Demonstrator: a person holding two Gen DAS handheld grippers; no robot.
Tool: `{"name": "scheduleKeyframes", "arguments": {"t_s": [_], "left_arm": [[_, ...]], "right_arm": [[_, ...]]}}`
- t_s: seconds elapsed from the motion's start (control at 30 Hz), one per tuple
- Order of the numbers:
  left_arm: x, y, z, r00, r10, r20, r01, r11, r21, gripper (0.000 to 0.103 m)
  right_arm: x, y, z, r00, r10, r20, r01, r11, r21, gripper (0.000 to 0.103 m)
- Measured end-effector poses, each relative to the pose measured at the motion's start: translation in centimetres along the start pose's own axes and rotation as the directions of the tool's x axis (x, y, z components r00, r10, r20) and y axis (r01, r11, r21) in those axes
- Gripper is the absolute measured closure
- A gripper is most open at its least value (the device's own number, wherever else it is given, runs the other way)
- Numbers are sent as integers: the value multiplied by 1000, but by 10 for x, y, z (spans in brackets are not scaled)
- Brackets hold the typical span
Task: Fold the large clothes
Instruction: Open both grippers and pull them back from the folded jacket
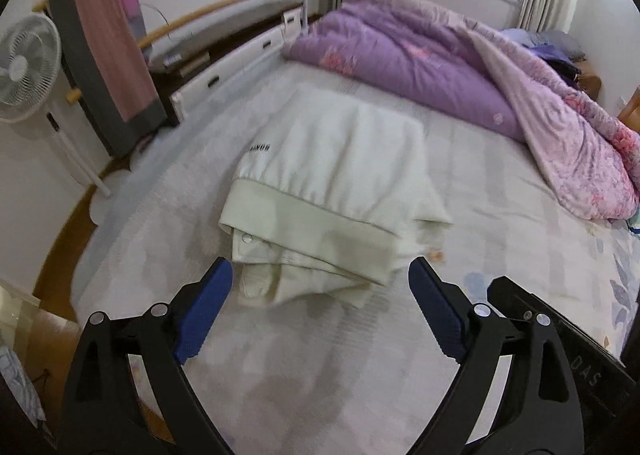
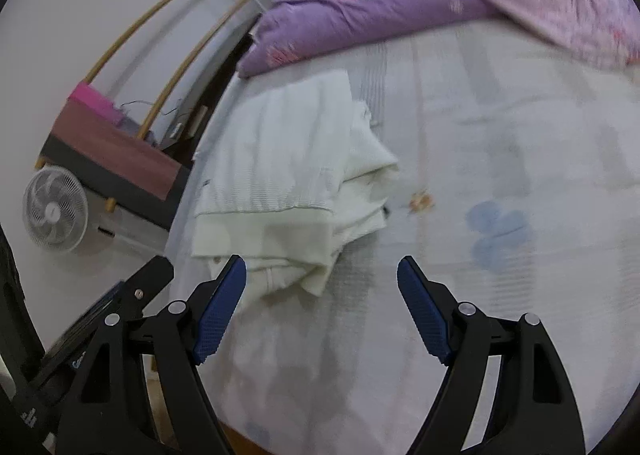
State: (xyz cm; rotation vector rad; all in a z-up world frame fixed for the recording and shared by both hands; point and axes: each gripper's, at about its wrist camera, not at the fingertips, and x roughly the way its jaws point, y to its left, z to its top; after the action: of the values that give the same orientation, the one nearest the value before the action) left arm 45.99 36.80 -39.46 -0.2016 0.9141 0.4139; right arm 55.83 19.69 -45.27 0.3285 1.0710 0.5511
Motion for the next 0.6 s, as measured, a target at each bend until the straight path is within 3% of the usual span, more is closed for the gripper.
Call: {"name": "scheduleKeyframes", "arguments": {"t_s": [0.13,0.27,0.6], "left_arm": [[-58,-32,-14,999,22,40,-21,1000,-12,12],[-127,-65,-29,995,17,98,-17,1000,1,12],[-250,-108,-39,980,-42,194,34,998,46,11]], "right_arm": [[-68,-9,-4,999,9,32,-7,998,-62,28],[-142,-14,-12,997,-11,82,21,992,-125,11],[-295,-6,-31,976,-41,215,79,982,-171,10]]}}
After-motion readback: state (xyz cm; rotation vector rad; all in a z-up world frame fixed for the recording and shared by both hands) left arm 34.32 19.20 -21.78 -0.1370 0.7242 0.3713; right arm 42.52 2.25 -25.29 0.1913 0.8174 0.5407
